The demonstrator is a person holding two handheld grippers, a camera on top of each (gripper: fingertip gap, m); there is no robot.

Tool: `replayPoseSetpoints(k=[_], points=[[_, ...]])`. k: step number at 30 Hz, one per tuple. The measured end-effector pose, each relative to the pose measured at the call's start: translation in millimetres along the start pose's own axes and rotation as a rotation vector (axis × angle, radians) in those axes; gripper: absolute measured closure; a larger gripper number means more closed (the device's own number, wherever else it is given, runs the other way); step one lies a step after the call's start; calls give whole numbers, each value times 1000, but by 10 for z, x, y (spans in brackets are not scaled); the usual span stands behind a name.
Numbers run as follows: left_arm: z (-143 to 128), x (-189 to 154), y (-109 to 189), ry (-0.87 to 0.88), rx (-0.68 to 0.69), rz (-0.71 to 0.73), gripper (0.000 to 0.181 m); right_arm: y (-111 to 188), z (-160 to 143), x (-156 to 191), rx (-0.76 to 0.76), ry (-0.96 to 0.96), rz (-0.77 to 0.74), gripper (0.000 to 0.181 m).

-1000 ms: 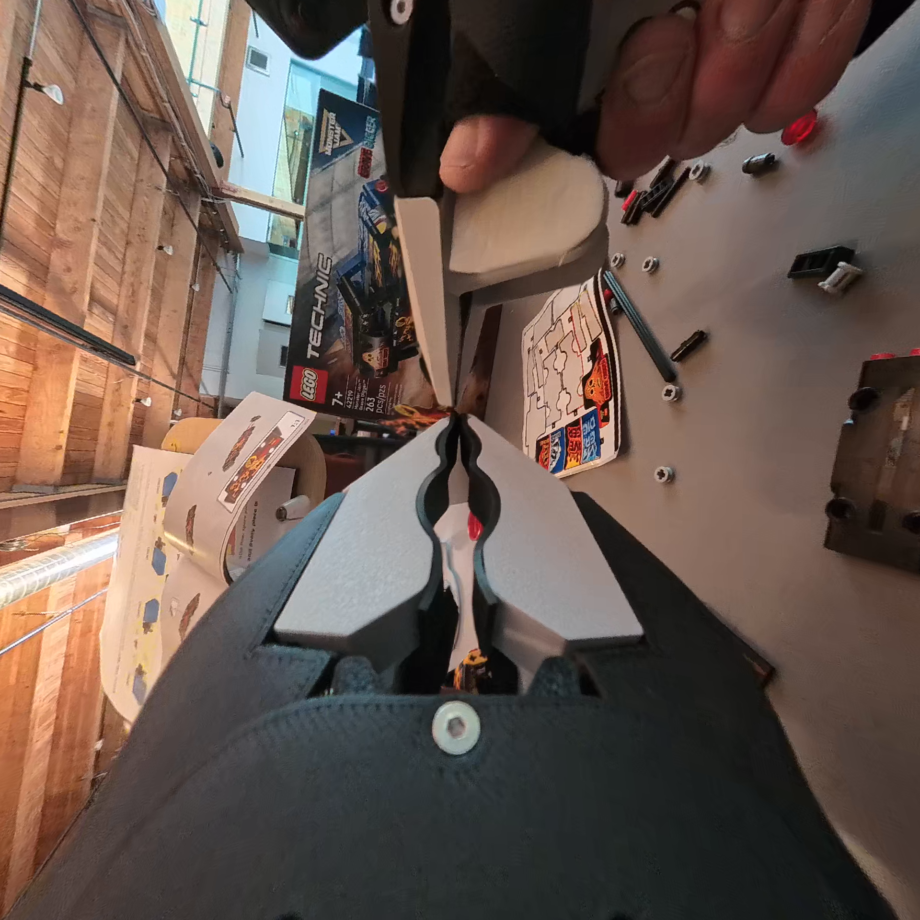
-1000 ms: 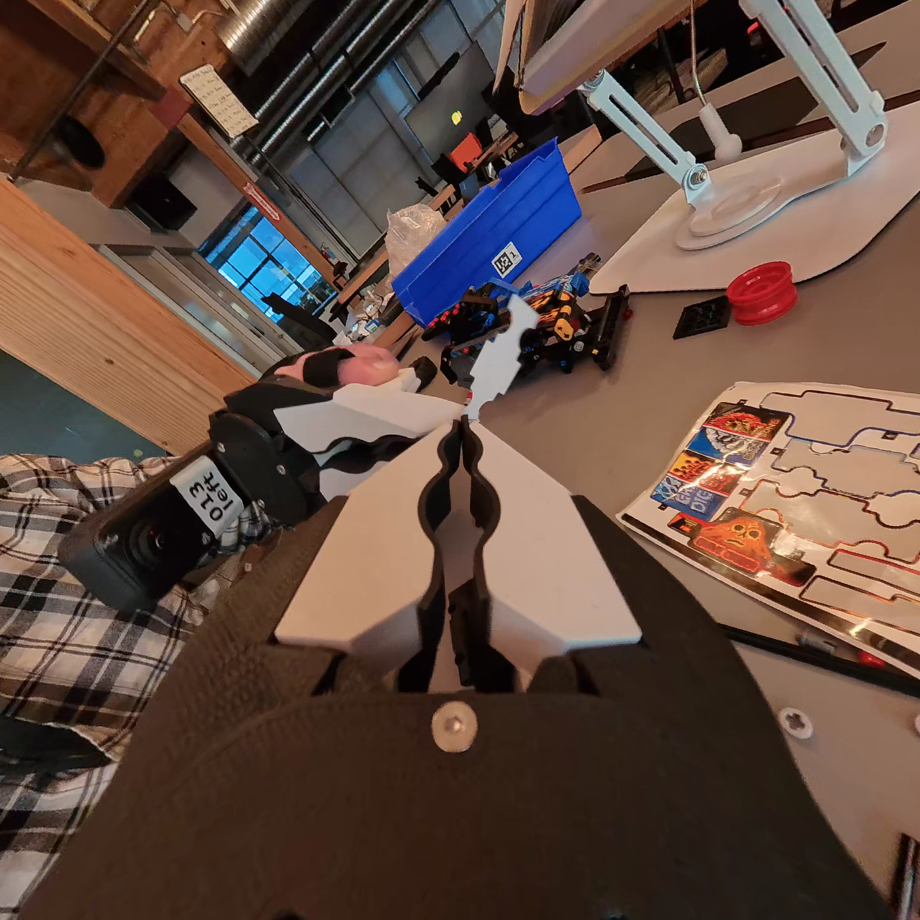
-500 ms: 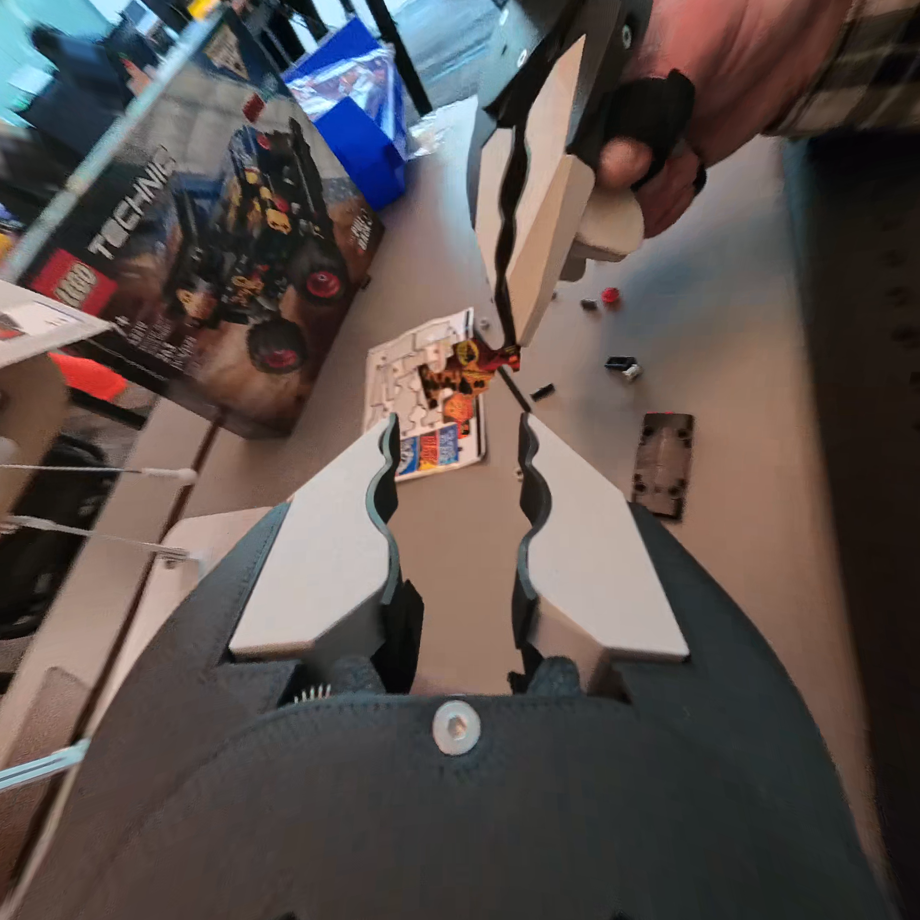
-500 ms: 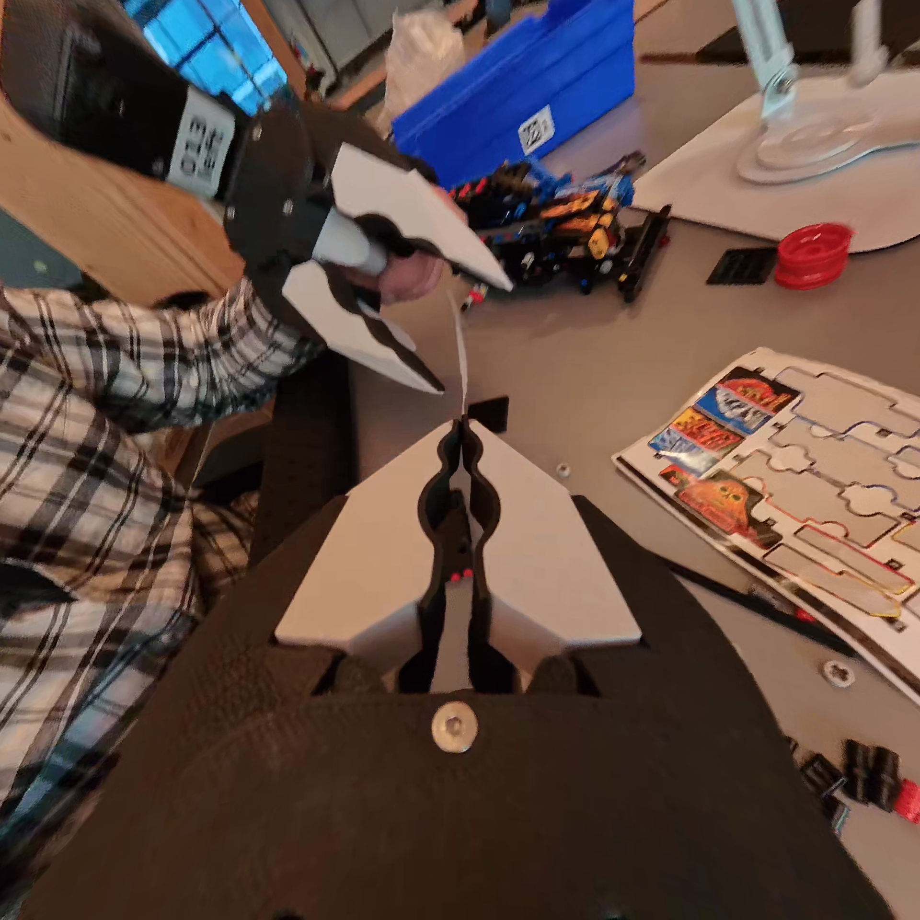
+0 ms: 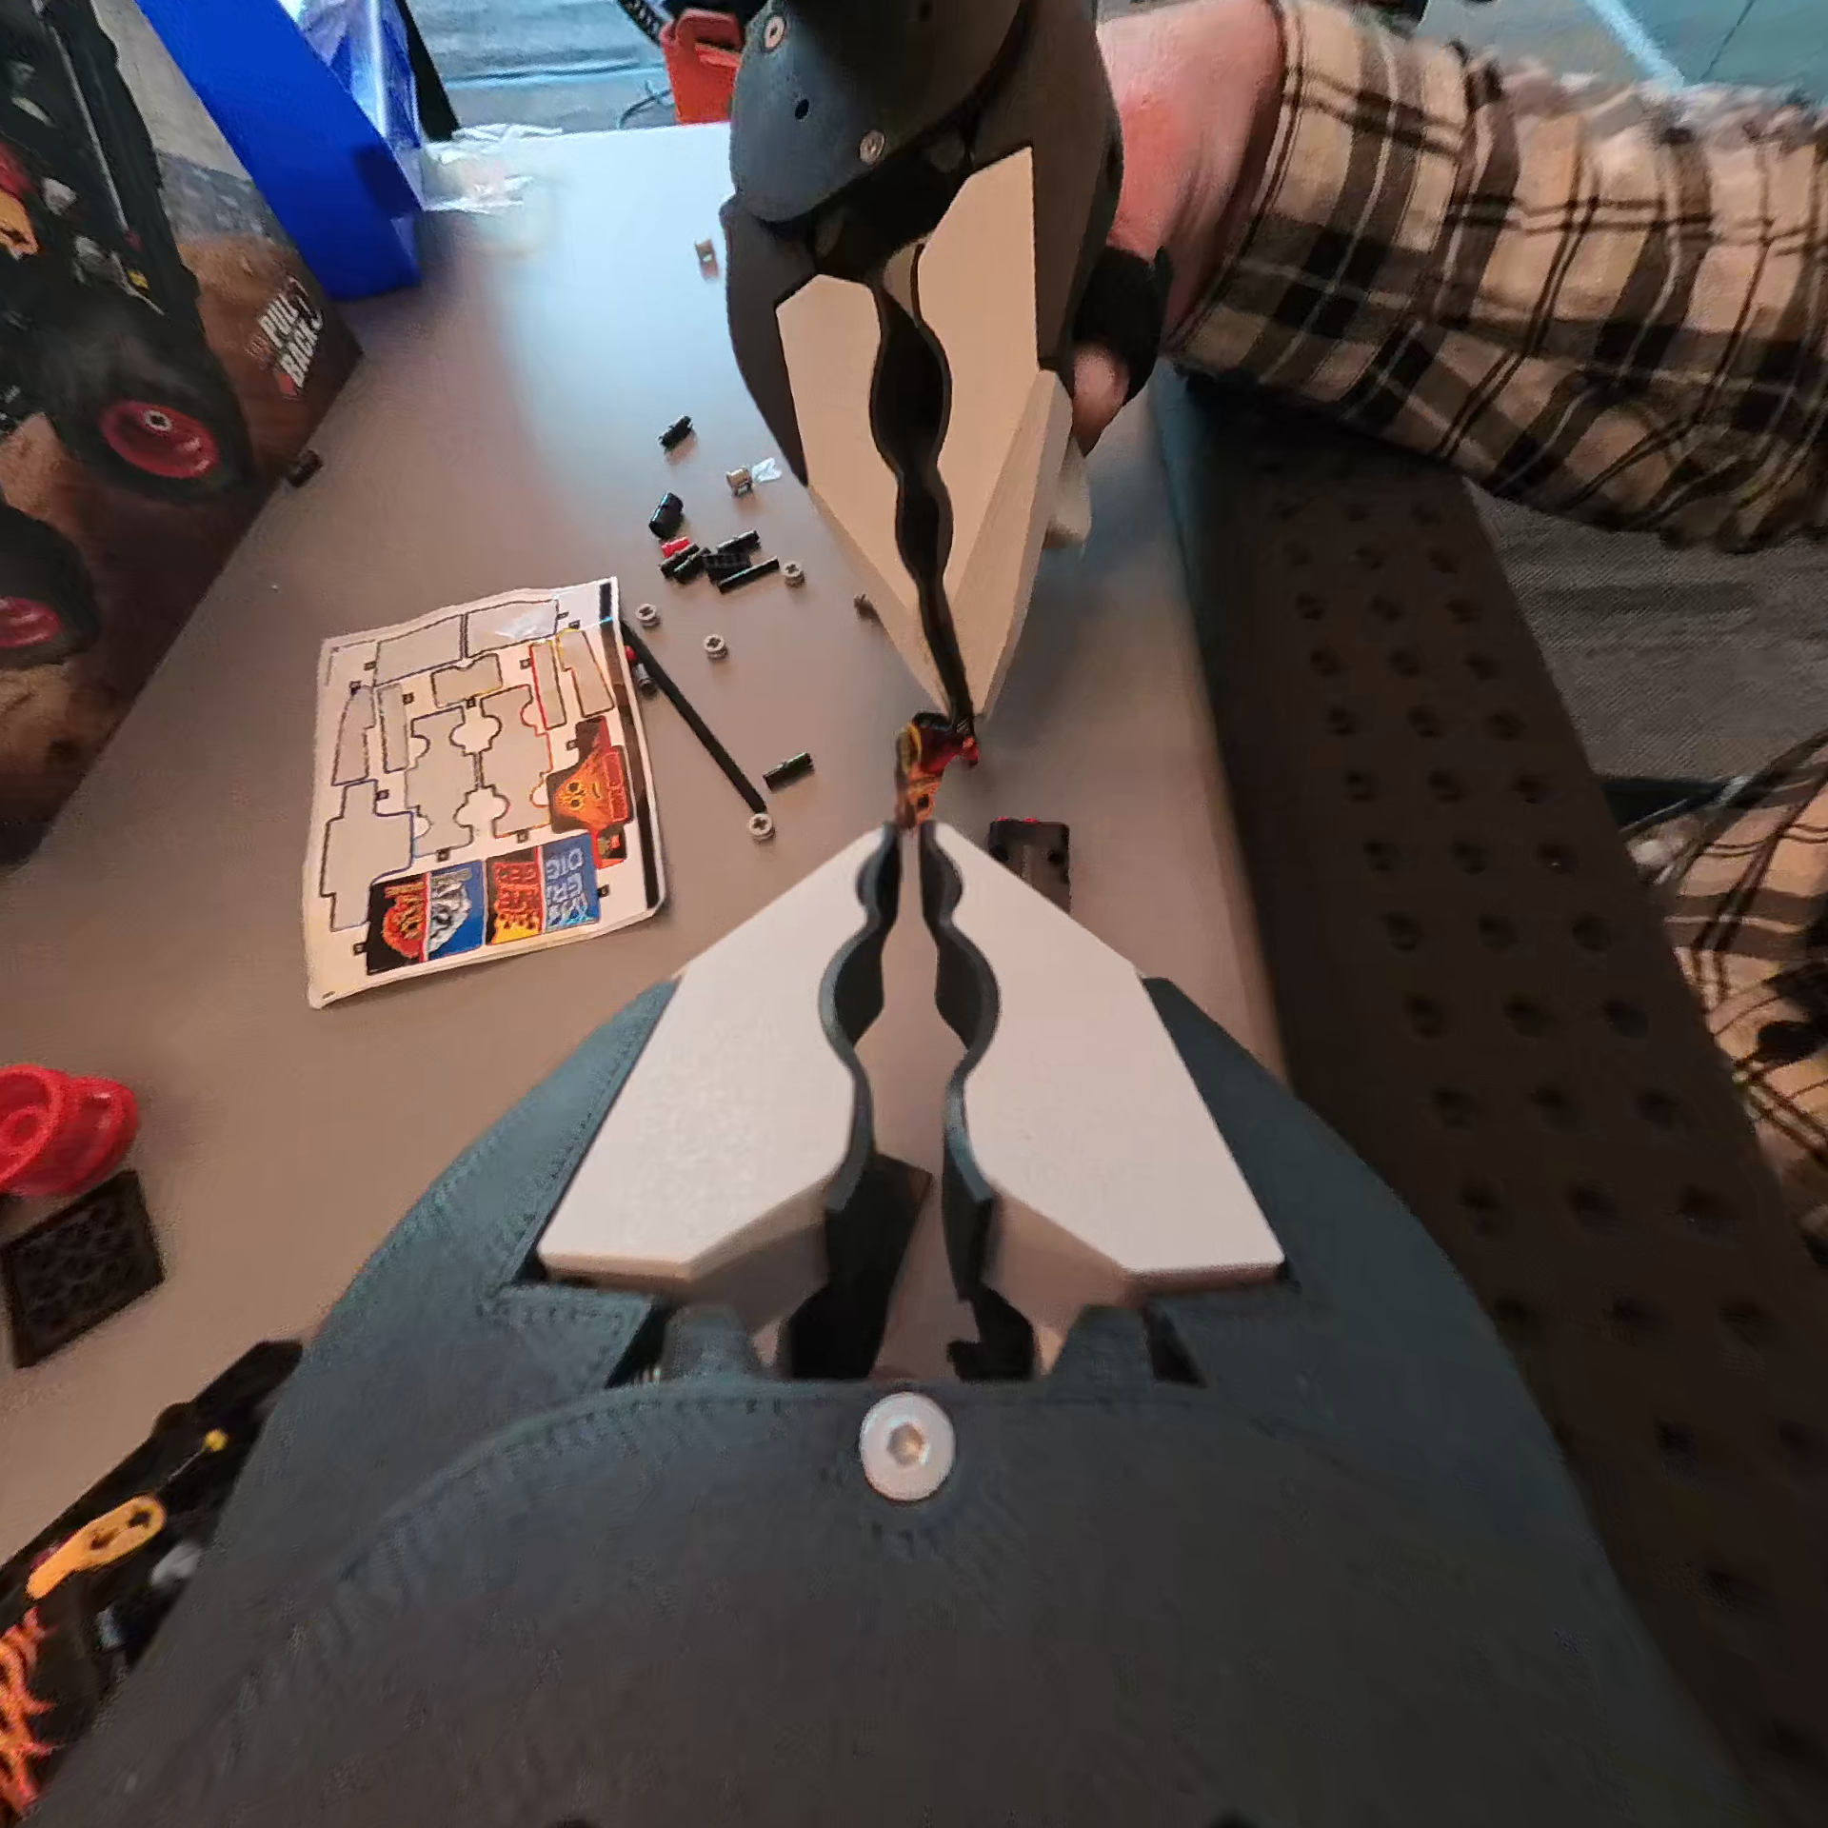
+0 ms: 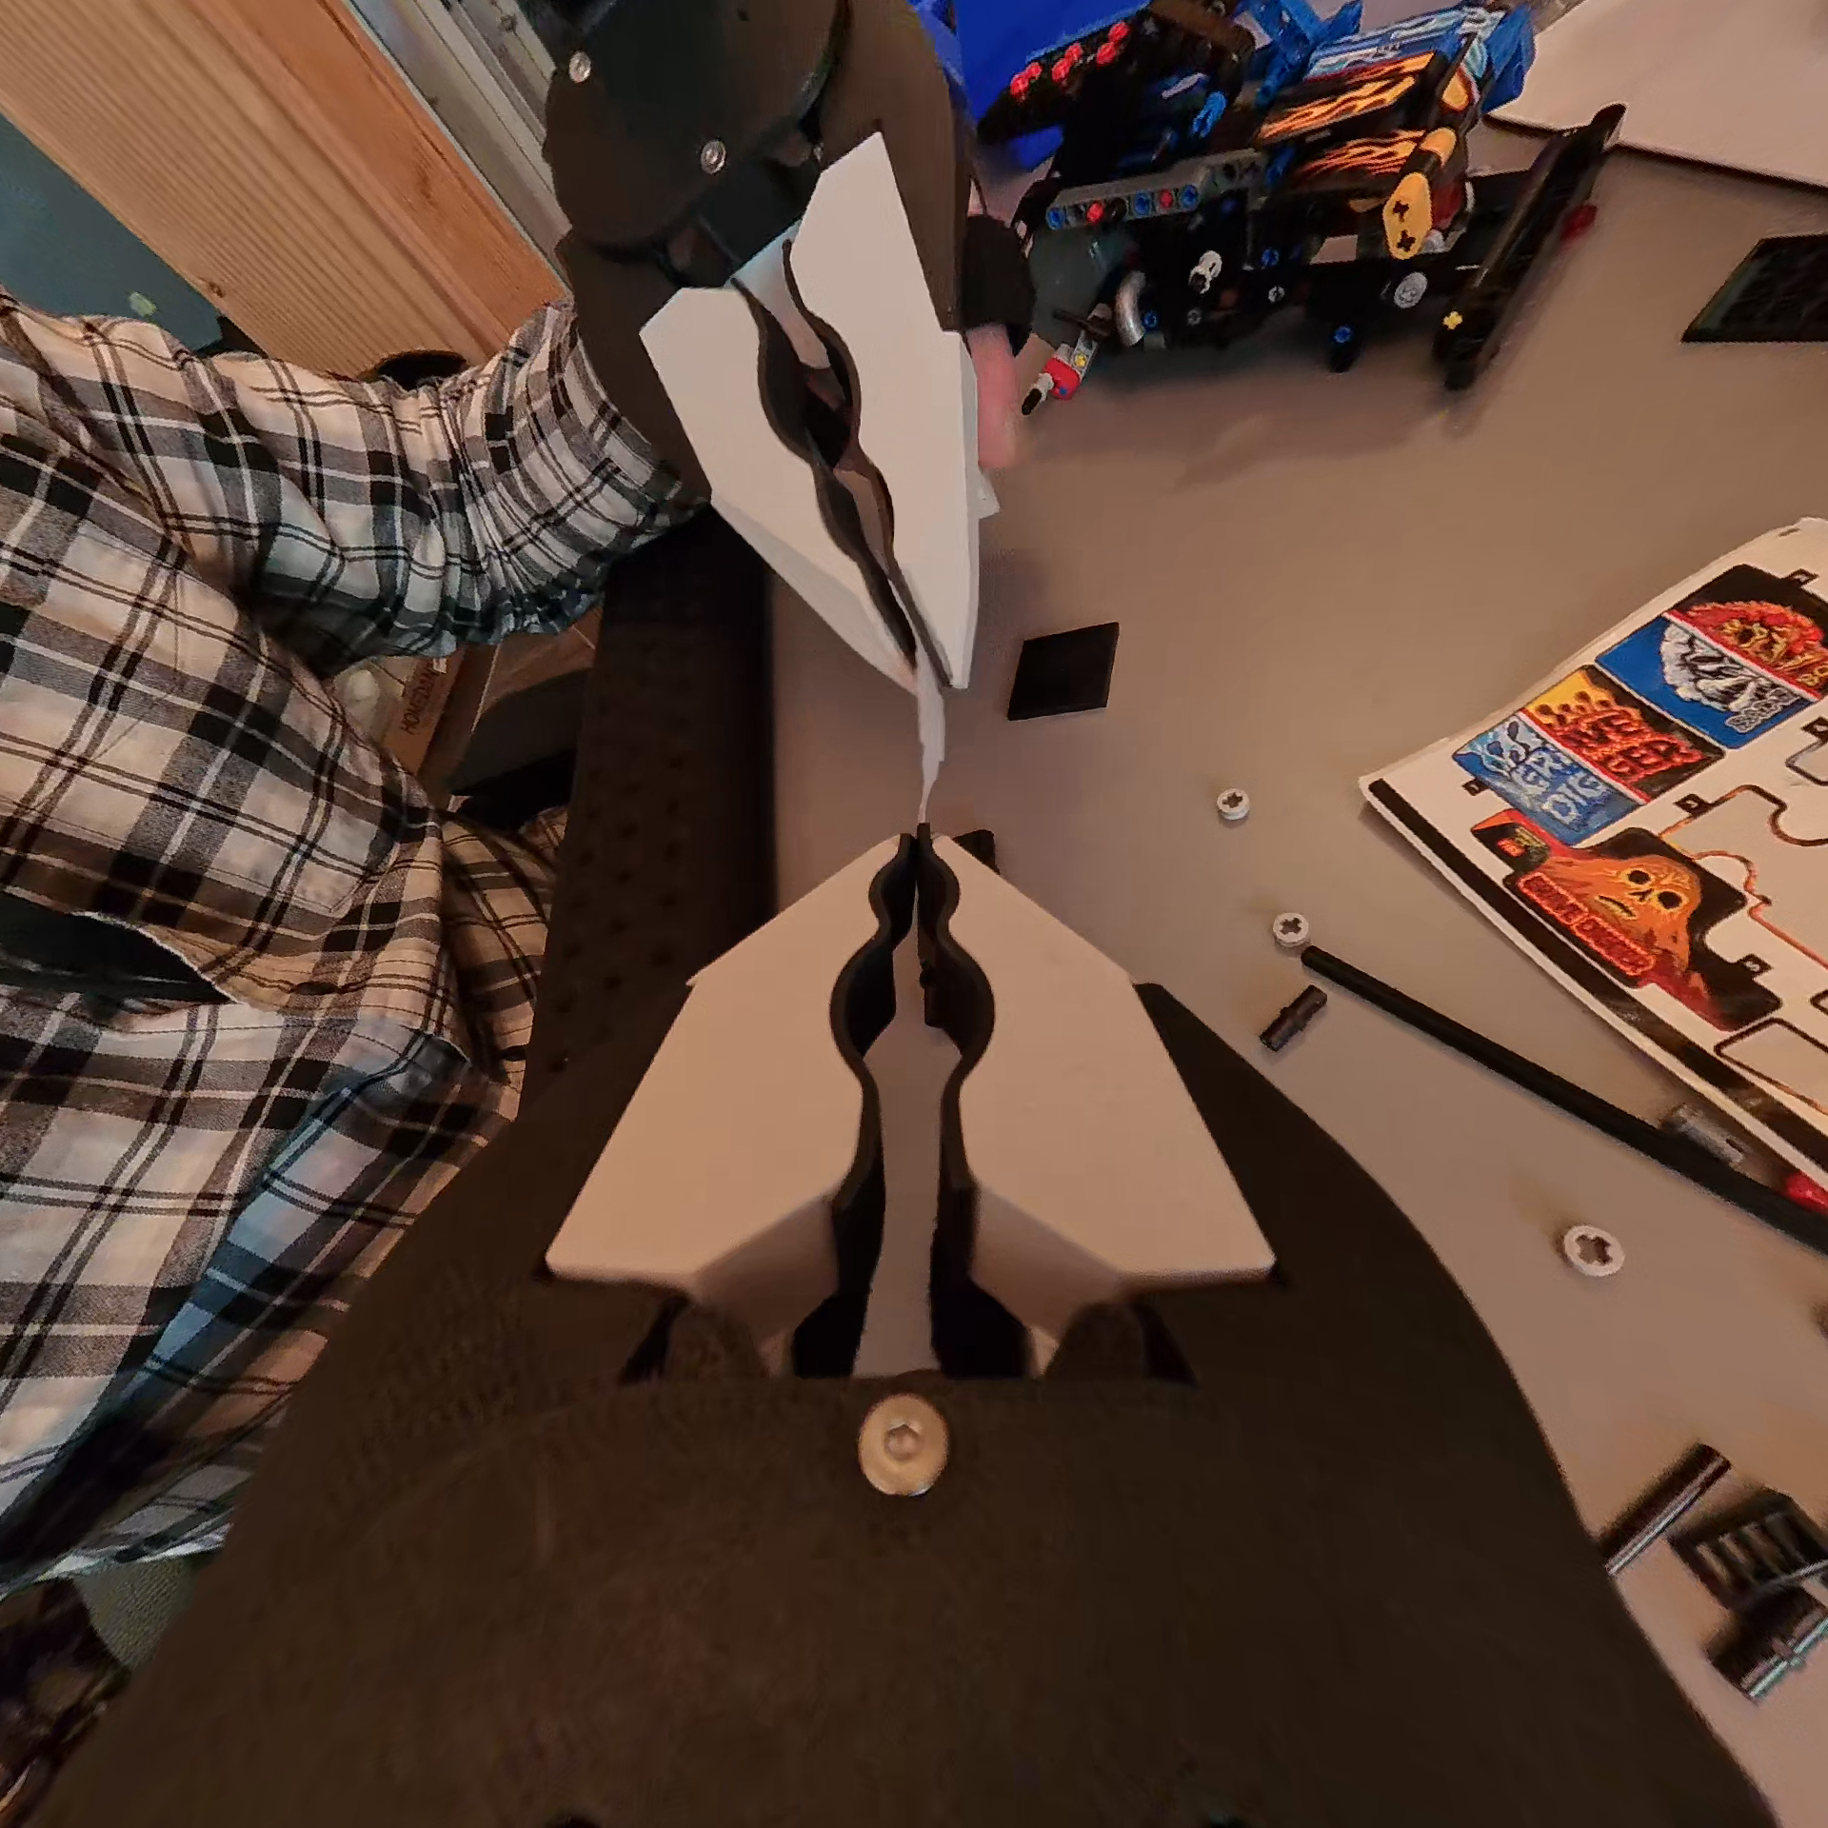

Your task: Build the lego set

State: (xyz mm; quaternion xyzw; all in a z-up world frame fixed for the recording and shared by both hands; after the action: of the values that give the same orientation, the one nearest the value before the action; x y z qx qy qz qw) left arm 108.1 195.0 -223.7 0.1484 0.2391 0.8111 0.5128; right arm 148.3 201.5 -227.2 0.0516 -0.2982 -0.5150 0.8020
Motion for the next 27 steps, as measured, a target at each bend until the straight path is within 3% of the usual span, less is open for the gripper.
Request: replayPoseSetpoints(k=[8,10,15,22,24,27], points=[[58,17,18,119,-64,-60,181,84,84,-72,-67,-4,-45,181],[92,54,38,157,-92,-57,181,138,131,-116,-106,-13,-73,169],[182,119,108,241,-174,-73,181,213,213,-143,-183,-45,-81,161],[162,166,159,191,-137,-20,181,210,142,-67,-138,-19,-47,181],[133,160,193,154,-83,2,166,189,90,-15,-96,-22,-10,181],[68,49,154,98,-28,-14,159,96,-26,19,8,-23,18,181]])
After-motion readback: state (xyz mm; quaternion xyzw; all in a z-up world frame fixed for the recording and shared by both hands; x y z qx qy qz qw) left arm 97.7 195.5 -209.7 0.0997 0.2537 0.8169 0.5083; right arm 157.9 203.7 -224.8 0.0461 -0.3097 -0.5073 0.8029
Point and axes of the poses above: each gripper's, where its closed fingertips meet, y back along the fingers, z out of its top, x = y × z across the jaws, the point moved 1 cm from there along y, back along the fingers, and after that the axes turned 3 degrees about y, right-handed, at the moved point
